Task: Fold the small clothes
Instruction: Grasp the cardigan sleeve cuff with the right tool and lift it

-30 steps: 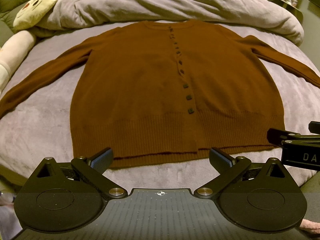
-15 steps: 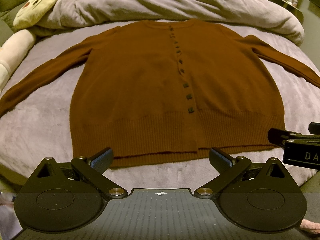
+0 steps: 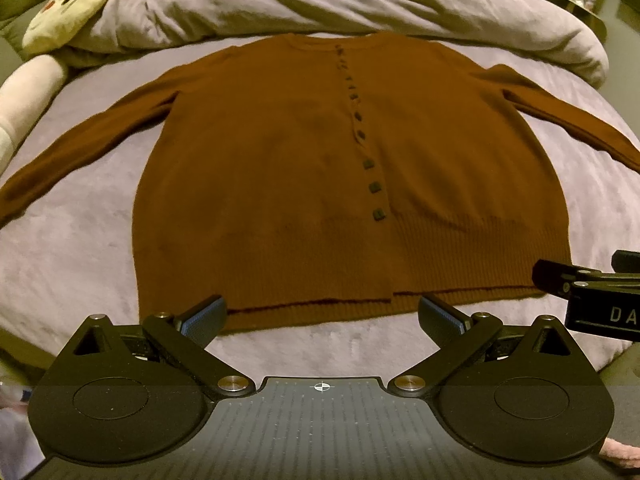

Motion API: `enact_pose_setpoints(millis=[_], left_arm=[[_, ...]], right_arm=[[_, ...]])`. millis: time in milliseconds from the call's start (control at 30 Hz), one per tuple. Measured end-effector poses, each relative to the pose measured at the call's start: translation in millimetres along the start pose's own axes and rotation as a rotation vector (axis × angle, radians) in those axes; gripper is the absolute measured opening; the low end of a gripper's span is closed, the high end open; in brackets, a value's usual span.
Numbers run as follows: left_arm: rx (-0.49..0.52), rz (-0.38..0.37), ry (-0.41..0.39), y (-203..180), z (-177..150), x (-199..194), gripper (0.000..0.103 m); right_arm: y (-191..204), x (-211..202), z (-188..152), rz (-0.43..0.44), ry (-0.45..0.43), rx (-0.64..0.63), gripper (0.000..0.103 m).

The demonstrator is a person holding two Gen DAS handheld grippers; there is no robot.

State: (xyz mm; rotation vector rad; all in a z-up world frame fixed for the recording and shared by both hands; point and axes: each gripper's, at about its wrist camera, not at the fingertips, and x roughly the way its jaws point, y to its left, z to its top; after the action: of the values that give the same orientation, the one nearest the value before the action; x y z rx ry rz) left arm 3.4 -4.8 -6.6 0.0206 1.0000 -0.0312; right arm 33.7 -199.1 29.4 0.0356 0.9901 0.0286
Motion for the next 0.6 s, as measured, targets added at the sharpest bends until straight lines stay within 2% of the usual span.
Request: enact_pose_setpoints(millis=[233,367,433,500,600], left_arm=[[-0.028,-0.015,0.019,3,2,4,0.103],[-0.053,-0.005,-0.012,6,4,2,0.103],[-0.064,0.002,-0.027,8,7,2,0.103],[-0.070,0.029,-0.031,12,10,8,0.103],[-0.096,0.080,-0.019,21,17,19,0.103]], right_arm=[[-9,3,0,0.046,0.000,0.042,0.099],[-31,4,2,0.126,-0.060,0.124,0.099],[-48,4,4,0.159,-0.139,0.148,0.099],[-71,4,7,0.167,-0.264,0.144,0.099],[-113,9,20,0.094,-0.345,0.187,0.099]])
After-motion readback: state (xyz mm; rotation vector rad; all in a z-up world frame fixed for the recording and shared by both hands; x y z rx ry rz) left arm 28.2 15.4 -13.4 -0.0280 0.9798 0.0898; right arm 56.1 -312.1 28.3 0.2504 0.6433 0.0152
